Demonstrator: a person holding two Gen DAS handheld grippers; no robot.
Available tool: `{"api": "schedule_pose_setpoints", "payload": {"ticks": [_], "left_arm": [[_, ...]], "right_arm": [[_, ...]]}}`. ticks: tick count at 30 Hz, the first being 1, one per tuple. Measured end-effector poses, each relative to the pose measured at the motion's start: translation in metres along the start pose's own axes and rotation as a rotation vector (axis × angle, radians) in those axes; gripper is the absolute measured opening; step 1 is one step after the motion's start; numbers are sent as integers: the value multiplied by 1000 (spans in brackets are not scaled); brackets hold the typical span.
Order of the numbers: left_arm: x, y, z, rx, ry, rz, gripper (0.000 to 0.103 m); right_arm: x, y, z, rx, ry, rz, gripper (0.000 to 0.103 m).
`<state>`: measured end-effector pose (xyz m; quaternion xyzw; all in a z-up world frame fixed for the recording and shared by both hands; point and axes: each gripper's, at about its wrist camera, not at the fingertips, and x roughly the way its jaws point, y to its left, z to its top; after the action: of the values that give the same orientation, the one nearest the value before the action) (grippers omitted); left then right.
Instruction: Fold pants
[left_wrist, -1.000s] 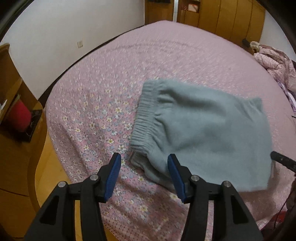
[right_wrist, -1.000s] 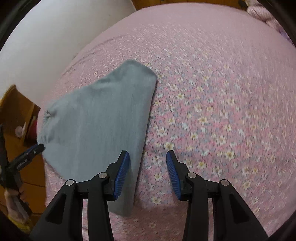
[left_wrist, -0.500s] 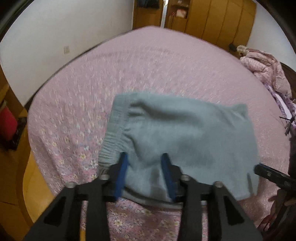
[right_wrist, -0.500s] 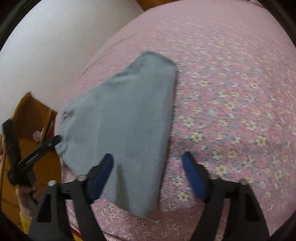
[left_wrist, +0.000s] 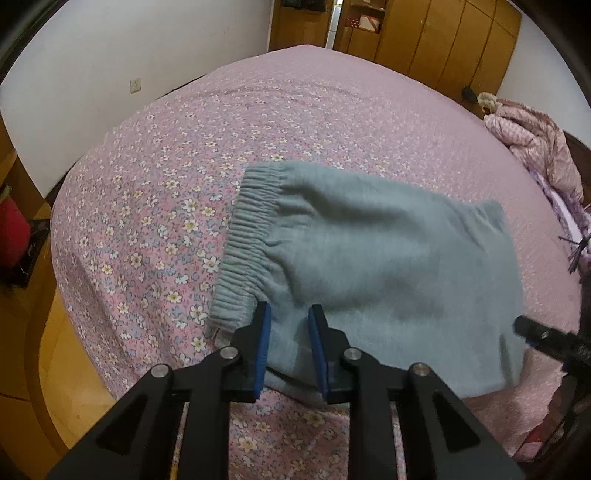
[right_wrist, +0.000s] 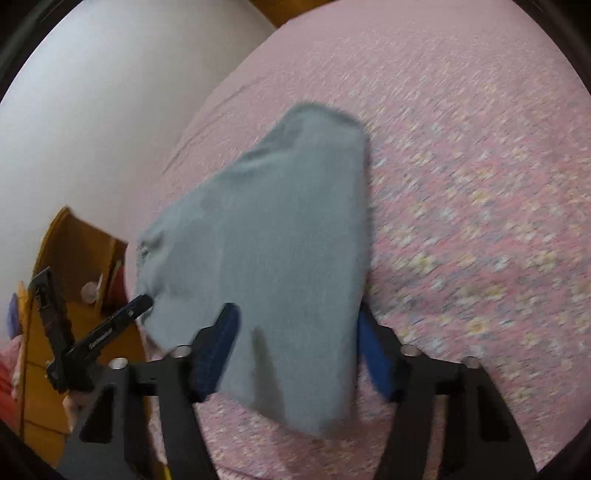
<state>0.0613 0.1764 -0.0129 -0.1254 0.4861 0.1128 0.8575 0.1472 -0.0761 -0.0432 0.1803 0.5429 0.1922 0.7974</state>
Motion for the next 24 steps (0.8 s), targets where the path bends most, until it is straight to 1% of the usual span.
{"api": "schedule_pose_setpoints", "payload": {"ticks": [1, 3, 4, 5, 6, 7, 8, 13, 15, 17, 20, 22, 24], "left_arm": [[-2, 1, -1, -7, 1, -4, 23], [-5, 3, -2, -19, 6, -5, 23], [-5, 4, -2, -26, 10, -5, 23], [-5, 6, -1, -31, 12, -7, 23], [-7, 7, -1, -36, 12, -8, 23], [-10, 7, -2, -37, 9, -7, 23], [-14, 7, -2, -35, 6, -7, 23], [-31, 8, -4, -60, -9, -22, 23], [-40, 9, -1, -65, -21, -27, 24], [-46, 7, 1, -57, -33, -23, 27], [-57, 3, 2, -25, -60, -21, 34], [-62, 3, 4, -17, -65, -12, 40], [-66, 6, 6, -12, -66, 10, 40]], "right_arm": [[0, 1, -1, -12, -2, -15, 60], [3, 2, 1, -11, -3, -32, 49], [4, 1, 2, -3, -3, -44, 36], [4, -2, 3, 6, -3, -55, 26], [1, -5, 3, 12, -3, -42, 23], [-3, -6, 3, 18, -10, -23, 16], [-7, -5, 3, 14, -16, -15, 14], [-30, 26, 8, -106, -71, 16, 13], [-36, 32, 11, -118, -86, 27, 12], [-38, 42, 15, -127, -92, 45, 12], [-41, 58, 21, -166, -91, 53, 12], [-42, 73, 27, -209, -92, 61, 12], [-43, 90, 32, -258, -93, 69, 11]]}}
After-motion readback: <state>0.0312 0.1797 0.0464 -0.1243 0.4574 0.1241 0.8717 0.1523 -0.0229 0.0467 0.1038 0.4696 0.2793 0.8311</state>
